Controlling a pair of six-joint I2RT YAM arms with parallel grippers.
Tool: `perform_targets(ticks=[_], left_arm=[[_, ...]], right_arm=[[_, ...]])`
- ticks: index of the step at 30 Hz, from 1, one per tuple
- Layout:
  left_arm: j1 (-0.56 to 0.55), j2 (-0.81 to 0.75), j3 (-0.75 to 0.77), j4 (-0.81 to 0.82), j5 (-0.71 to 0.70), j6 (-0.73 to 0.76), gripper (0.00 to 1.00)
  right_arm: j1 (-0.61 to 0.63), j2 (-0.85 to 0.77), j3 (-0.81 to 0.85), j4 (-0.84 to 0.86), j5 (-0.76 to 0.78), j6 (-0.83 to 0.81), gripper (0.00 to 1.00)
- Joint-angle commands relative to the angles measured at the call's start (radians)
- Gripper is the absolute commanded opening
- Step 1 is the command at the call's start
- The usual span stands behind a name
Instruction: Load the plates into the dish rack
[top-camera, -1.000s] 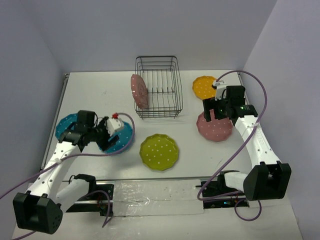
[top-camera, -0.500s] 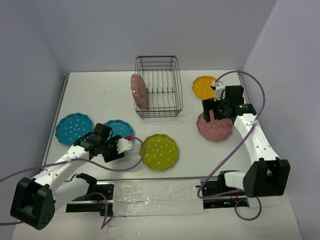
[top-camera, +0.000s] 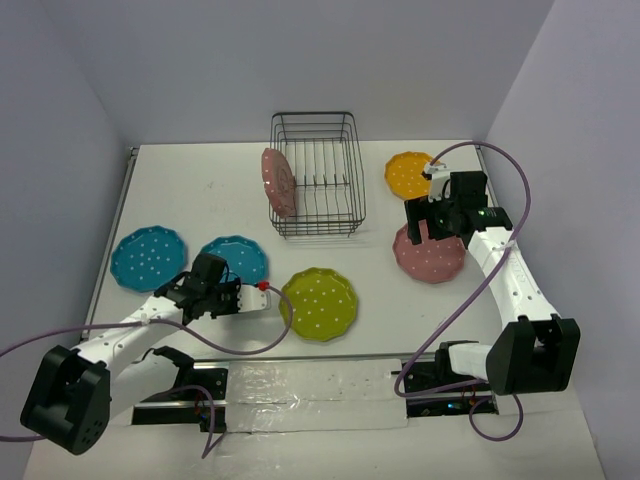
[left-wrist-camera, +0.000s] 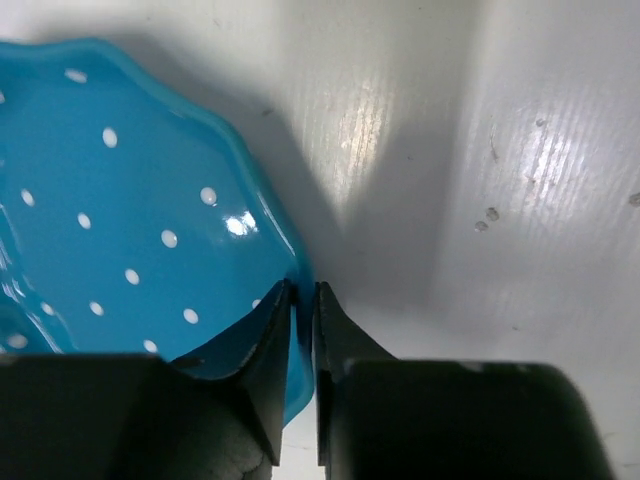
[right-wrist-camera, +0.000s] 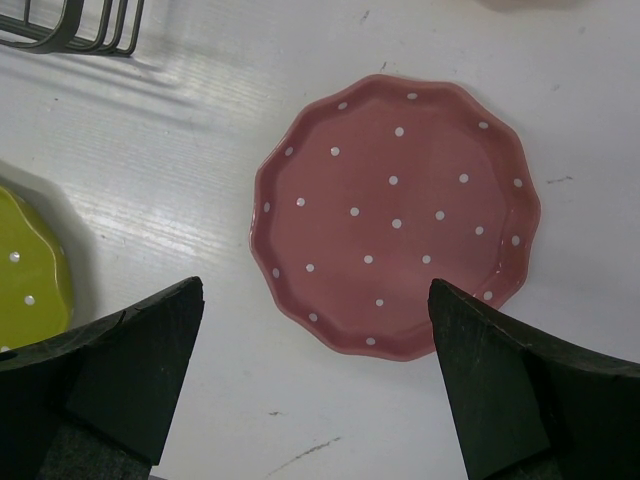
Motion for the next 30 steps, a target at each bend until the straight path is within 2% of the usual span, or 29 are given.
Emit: perform_targets(ticks=[1, 4, 8, 13, 18, 30], left_arm=[[-0.004, 0.010, -0.037, 0.014, -0.013, 0.048, 0.18], [-0.005, 0.013, -0.007, -0.036, -0.007, 0.060, 0.00], [-0.005, -0.034, 0.072, -0.179, 0.058, 0.071, 0.00], [-0.005, -0.123, 0.209, -0.343, 0.215, 0.023, 0.00], [-0.004, -0.095, 0.349, -0.435, 0.313, -0.073, 0.00], [-0.005, -0.022, 0.570, -0.447, 0.546, -0.351, 0.00]], right_arm=[[0.006, 0.009, 0.043, -0.002, 0.003, -0.005, 1.00], [0.006, 0.012, 0.058, -0.010, -0.002, -0.003, 1.00], [0.006, 0.005, 0.066, -0.016, -0.006, -0.006, 1.00], [0.006, -0.007, 0.061, -0.019, -0.011, -0.011, 1.00], [0.006, -0.007, 0.061, -0.018, -0.026, -0.008, 1.00], [0.006, 0.014, 0.071, -0.016, -0.043, -0.005, 1.00]])
